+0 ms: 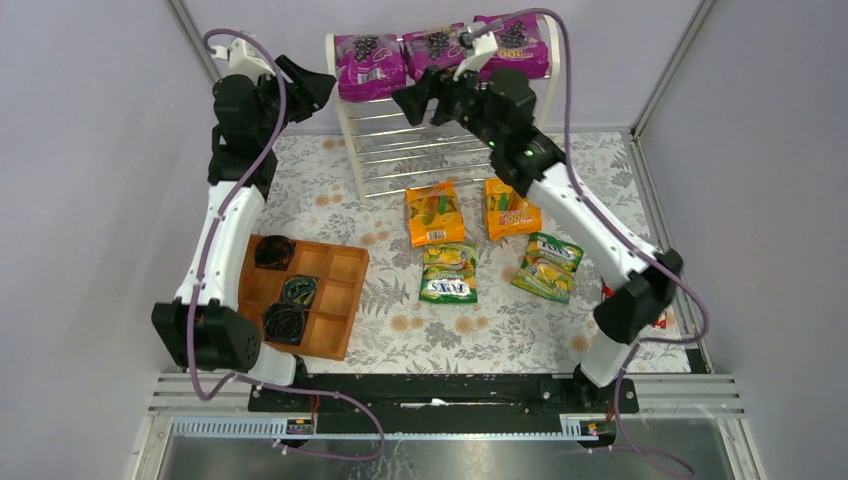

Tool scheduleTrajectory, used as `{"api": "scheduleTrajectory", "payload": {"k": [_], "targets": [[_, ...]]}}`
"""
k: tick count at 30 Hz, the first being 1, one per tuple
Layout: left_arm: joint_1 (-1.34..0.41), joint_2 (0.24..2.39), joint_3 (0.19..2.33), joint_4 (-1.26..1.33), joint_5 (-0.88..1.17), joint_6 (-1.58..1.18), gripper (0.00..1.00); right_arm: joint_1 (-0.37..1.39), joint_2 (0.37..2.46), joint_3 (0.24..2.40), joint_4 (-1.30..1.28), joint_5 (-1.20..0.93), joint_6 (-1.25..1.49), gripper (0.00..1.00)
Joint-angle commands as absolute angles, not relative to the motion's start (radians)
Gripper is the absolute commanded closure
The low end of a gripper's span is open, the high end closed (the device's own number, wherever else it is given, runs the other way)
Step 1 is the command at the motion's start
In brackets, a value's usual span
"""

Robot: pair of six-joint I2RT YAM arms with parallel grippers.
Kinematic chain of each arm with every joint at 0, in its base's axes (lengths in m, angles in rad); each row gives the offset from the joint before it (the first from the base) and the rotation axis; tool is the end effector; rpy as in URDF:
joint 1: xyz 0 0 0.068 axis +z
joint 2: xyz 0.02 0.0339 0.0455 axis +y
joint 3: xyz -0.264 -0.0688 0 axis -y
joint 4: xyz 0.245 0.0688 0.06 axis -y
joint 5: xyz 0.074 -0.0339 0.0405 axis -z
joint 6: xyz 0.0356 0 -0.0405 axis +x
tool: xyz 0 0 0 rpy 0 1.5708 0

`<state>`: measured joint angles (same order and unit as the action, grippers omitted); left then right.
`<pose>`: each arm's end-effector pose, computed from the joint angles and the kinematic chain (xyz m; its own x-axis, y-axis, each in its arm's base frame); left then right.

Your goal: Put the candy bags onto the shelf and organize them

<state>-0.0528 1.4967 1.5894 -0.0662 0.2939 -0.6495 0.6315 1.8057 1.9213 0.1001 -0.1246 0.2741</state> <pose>0.3459 -0.0286 0.4621 -0.1844 -0.5699 -0.8007 0.2865 0.7482 -0.5985 0.3402 0.2543 0.4815 -0.0188 0.3190 -0.9476 -0.7050 0.6678 0.2388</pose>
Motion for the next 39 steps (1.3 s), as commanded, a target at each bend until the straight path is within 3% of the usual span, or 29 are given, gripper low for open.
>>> {"api": "scheduleTrajectory", "payload": {"k": [1, 4, 5, 6, 12, 16, 21, 26, 29, 34, 39], "targets": [[-0.052, 1.358, 1.488, -0.046, 0.278, -0.627, 0.4, 0.626, 1.581, 1.746, 0.07, -0.238, 0.279, 0.17], [-0.064, 1.278, 1.357, -0.012, 0.337, -0.65, 0.3, 0.627, 1.434, 1.526, 0.08, -0.248, 0.233, 0.12], [-0.078, 1.255, 1.317, -0.011, 0.351, -0.651, 0.27, 0.626, 1.361, 1.408, 0.09, -0.223, 0.213, 0.03], [-0.094, 1.234, 1.271, -0.011, 0.37, -0.639, 0.23, 0.626, 1.306, 1.316, 0.097, -0.188, 0.199, 0.0], [-0.237, 1.132, 1.02, -0.055, 0.44, -0.53, 0.02, 0.625, 1.066, 0.883, 0.011, 0.116, 0.197, 0.0], [-0.361, 1.148, 0.954, -0.127, 0.411, -0.422, 0.01, 0.621, 0.982, 0.722, -0.064, 0.217, 0.262, 0.0], [-0.451, 1.222, 0.972, -0.178, 0.383, -0.351, 0.01, 0.527, 1.02, 0.665, -0.093, 0.216, 0.362, 0.0], [-0.475, 1.288, 1.003, -0.166, 0.407, -0.347, 0.01, 0.3, 1.154, 0.707, -0.047, -0.081, 0.46, 0.0], [-0.477, 1.295, 0.994, -0.159, 0.416, -0.336, 0.01, 0.205, 1.217, 0.731, -0.012, -0.148, 0.549, 0.0], [-0.477, 1.276, 0.956, -0.16, 0.398, -0.307, 0.01, 0.026, 1.342, 0.692, 0.195, -0.351, 0.772, 0.0], [-0.477, 1.269, 0.942, -0.149, 0.41, -0.304, 0.01, -0.015, 1.465, 0.698, 0.323, -0.395, 0.865, 0.0]]}}
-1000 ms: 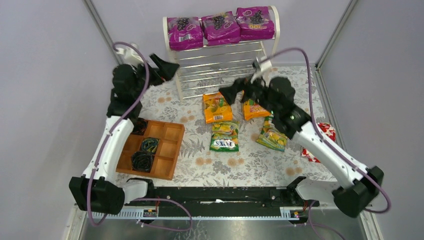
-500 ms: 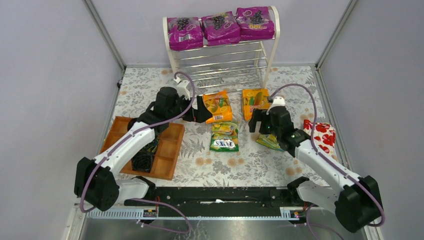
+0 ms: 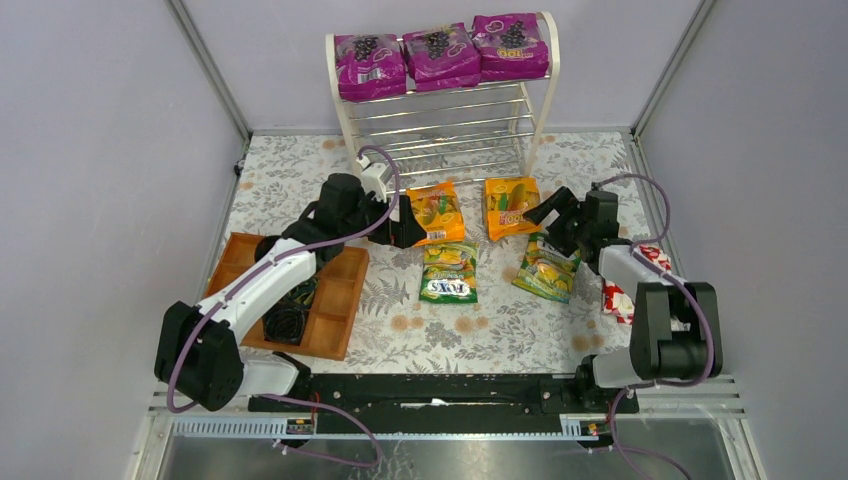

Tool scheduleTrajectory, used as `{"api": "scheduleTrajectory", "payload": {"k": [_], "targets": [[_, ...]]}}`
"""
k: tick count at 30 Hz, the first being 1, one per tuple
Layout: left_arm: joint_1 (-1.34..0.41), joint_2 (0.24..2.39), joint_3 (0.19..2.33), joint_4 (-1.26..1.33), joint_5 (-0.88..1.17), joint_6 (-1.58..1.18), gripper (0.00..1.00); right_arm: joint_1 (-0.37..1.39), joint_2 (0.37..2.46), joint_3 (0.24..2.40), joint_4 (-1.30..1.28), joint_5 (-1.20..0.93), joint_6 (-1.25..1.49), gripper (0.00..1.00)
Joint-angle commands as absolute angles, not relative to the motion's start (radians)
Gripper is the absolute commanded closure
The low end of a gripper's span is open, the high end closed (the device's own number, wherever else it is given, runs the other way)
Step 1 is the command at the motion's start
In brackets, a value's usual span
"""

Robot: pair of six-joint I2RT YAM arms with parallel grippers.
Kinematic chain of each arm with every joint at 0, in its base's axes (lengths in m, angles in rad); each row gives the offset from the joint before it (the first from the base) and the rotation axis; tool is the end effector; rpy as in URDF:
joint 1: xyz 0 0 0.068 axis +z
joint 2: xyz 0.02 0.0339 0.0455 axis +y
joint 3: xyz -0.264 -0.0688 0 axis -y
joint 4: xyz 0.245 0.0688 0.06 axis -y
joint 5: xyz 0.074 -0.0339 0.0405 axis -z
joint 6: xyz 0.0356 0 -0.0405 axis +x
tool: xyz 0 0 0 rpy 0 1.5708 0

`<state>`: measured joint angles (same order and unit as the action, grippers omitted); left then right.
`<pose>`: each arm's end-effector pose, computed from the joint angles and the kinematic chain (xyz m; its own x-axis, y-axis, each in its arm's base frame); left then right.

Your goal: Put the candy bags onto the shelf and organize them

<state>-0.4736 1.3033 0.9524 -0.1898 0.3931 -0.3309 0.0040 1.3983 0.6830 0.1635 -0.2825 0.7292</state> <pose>0.2541 -0.1456 0.2852 -0.6651 0.0036 -0.7468 0.5260 0.7121 -0.4650 0.2911 0.0111 0.2015 -0.5516 0.6377 -0.5377 0.1694 0.7168 0.6764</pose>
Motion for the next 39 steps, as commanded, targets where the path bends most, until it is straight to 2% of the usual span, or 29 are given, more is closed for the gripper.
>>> {"api": "scheduleTrajectory", "payload": {"k": [1, 9, 19, 24, 29, 39], "targets": [[-0.477, 1.267, 0.942, -0.149, 0.415, -0.304, 0.01, -0.027, 1.486, 0.699, 0.34, -0.396, 0.878, 0.01], [-0.476, 1.255, 0.937, -0.142, 0.423, -0.304, 0.01, -0.052, 1.604, 0.657, 0.5, -0.387, 0.958, 0.17], [-0.476, 1.265, 0.93, -0.131, 0.428, -0.31, 0.01, -0.055, 1.74, 0.641, 0.653, -0.475, 1.025, 0.37], [-0.476, 1.279, 0.93, -0.127, 0.434, -0.314, 0.01, -0.055, 1.777, 0.643, 0.689, -0.517, 1.035, 0.56], [-0.475, 1.289, 0.925, -0.117, 0.434, -0.319, 0.01, -0.055, 1.761, 0.639, 0.701, -0.537, 1.019, 0.72], [-0.476, 1.31, 0.922, -0.102, 0.439, -0.335, 0.01, -0.054, 1.59, 0.643, 0.551, -0.571, 0.827, 0.83]]}}
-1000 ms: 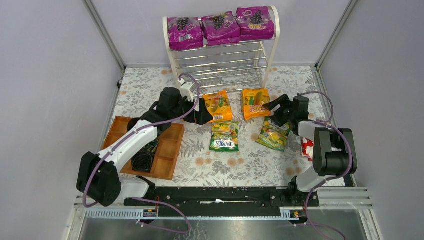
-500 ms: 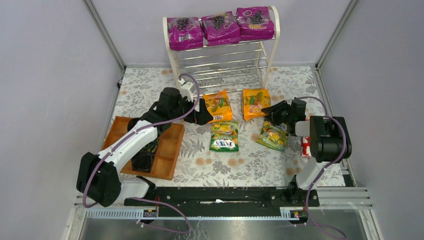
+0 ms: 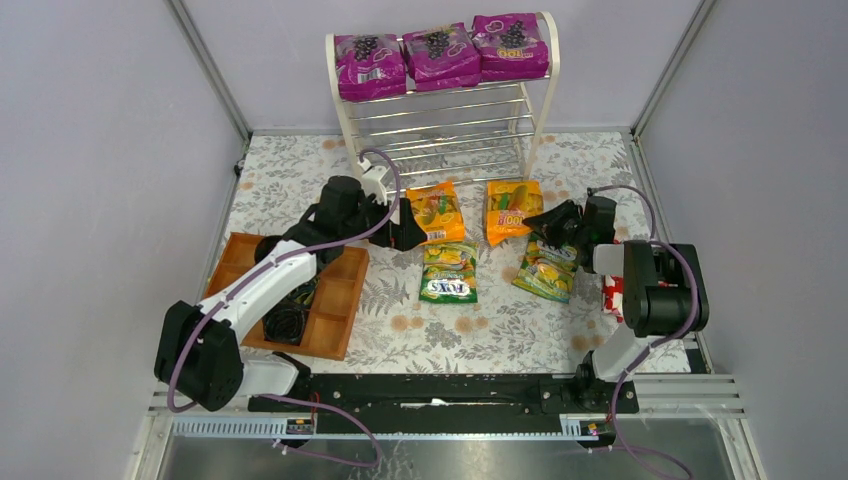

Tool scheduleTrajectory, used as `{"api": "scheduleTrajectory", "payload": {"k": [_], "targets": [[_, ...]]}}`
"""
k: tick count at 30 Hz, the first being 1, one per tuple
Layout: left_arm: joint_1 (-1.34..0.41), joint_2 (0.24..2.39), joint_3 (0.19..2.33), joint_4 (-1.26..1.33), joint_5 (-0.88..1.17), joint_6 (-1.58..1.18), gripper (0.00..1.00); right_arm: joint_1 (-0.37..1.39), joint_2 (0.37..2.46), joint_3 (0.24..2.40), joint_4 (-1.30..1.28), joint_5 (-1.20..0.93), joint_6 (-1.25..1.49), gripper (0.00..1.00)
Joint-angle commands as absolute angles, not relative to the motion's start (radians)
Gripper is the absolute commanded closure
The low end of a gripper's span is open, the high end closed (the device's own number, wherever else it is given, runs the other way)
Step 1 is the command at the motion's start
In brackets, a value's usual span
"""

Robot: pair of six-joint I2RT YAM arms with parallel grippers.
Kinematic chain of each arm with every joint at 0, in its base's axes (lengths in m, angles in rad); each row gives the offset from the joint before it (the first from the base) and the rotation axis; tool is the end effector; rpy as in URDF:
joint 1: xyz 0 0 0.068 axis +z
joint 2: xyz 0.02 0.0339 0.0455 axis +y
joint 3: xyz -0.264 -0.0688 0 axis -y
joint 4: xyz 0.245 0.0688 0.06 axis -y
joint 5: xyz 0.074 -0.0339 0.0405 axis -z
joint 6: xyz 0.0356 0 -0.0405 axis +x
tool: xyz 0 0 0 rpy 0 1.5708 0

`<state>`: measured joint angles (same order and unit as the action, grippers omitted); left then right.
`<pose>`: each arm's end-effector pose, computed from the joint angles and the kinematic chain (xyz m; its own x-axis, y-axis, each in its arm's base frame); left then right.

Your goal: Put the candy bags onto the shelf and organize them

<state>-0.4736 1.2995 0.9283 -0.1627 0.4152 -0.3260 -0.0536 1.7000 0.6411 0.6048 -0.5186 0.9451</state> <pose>0.2525 -0.1455 0.2807 -0.6617 0.0098 -0.7497 0.5431 0.6957 -0.4701 0.3211 0.0004 0.1451 -0.5794 0.7361 -0.3501 0.1218 0.5029 0.8557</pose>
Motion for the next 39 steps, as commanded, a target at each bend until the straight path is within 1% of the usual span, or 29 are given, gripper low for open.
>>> {"api": "scheduleTrajectory", "payload": {"k": [1, 8, 12, 18, 21, 24, 27, 30, 32, 34, 37, 39], "targets": [[-0.476, 1.31, 0.922, -0.1, 0.44, -0.337, 0.01, -0.054, 1.57, 0.646, 0.526, -0.576, 0.798, 0.84], [-0.476, 1.325, 0.918, -0.071, 0.475, -0.366, 0.01, -0.049, 1.481, 0.7, 0.336, -0.67, 0.614, 0.9], [-0.475, 1.335, 0.91, -0.033, 0.509, -0.396, 0.01, -0.006, 1.419, 0.75, 0.212, -0.658, 0.511, 0.91], [-0.474, 1.327, 0.913, -0.011, 0.536, -0.408, 0.01, 0.162, 1.33, 0.85, 0.073, -0.666, 0.366, 0.92], [-0.464, 1.296, 0.915, -0.005, 0.542, -0.413, 0.01, 0.225, 1.302, 0.886, 0.046, -0.74, 0.324, 0.92], [-0.443, 1.261, 0.902, -0.003, 0.531, -0.43, 0.01, 0.272, 1.286, 0.9, 0.052, -0.809, 0.316, 0.95], [-0.41, 1.235, 0.889, 0.018, 0.525, -0.462, 0.01, 0.295, 1.304, 0.898, 0.098, -0.915, 0.35, 0.96], [-0.393, 1.224, 0.878, 0.039, 0.536, -0.488, 0.01, 0.3, 1.35, 0.875, 0.22, -1.083, 0.466, 0.96], [-0.393, 1.234, 0.884, 0.036, 0.548, -0.498, 0.01, 0.306, 1.393, 0.854, 0.348, -1.203, 0.586, 0.96], [-0.393, 1.244, 0.888, 0.025, 0.545, -0.517, 0.01, 0.313, 1.428, 0.83, 0.477, -1.277, 0.7, 0.96], [-0.393, 1.253, 0.877, 0.029, 0.535, -0.551, 0.01, 0.338, 1.465, 0.799, 0.705, -1.347, 0.88, 0.96], [-0.393, 1.258, 0.863, 0.046, 0.541, -0.569, 0.01, 0.36, 1.493, 0.789, 0.802, -1.361, 0.964, 0.95]]}}
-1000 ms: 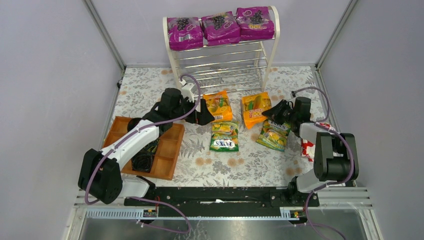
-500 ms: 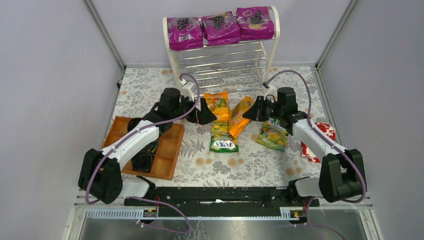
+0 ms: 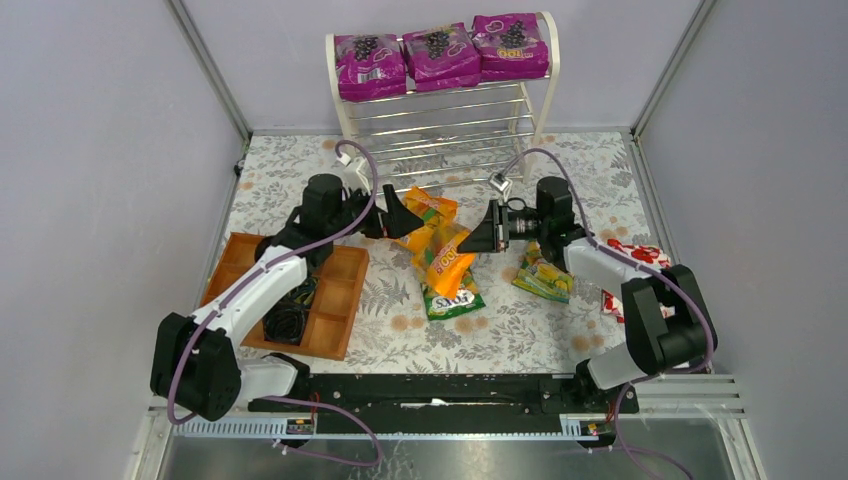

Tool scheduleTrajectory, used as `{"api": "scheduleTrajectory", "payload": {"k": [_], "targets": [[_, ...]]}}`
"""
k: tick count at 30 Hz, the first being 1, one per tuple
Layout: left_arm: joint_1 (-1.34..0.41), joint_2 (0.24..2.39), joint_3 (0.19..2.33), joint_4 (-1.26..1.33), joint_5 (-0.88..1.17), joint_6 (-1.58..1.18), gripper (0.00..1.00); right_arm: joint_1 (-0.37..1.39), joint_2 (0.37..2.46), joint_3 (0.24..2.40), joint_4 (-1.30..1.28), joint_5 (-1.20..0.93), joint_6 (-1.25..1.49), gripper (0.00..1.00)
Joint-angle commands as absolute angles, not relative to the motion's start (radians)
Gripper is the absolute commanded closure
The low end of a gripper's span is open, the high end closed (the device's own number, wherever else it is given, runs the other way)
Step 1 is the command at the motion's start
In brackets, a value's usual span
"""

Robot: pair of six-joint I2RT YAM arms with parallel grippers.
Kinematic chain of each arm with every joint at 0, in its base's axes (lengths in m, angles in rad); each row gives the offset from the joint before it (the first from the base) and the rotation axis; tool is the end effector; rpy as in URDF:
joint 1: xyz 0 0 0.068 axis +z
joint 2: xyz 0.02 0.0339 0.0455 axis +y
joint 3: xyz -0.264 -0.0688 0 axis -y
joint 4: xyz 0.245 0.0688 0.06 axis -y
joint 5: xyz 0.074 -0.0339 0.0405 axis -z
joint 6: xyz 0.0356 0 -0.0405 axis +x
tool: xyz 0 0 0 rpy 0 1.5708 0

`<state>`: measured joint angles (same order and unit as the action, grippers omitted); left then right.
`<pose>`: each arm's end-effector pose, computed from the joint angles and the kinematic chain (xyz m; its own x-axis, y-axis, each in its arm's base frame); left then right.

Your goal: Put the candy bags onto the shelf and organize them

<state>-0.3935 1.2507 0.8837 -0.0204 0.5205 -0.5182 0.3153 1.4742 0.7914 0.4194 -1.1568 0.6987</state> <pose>0.2557 -0.1253 0.2926 -0.6785 -0.1836 -0.7113 0.4856 0.6144 -0.6218 0.2825 0.1264 0.2452 -0.8103 0.0079 -0.5859 -0.5798 0.1349 0.8036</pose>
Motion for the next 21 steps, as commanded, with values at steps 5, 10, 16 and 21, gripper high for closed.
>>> {"api": "scheduleTrajectory", "payload": {"k": [5, 10, 16, 21], "targets": [[-0.393, 1.291, 0.839, 0.052, 0.554, -0.62, 0.01, 0.363, 1.619, 0.876, 0.455, -1.351, 0.789, 0.93], [-0.413, 1.334, 0.789, 0.087, 0.597, -0.678, 0.01, 0.352, 1.745, 1.105, -0.264, -1.149, 0.298, 0.93], [-0.467, 1.371, 0.732, 0.122, 0.582, -0.702, 0.02, 0.248, 1.811, 1.148, -0.314, -1.02, 0.331, 0.78], [-0.49, 1.408, 0.691, 0.157, 0.576, -0.713, 0.03, 0.213, 1.791, 1.136, -0.295, -0.912, 0.376, 0.44]]}}
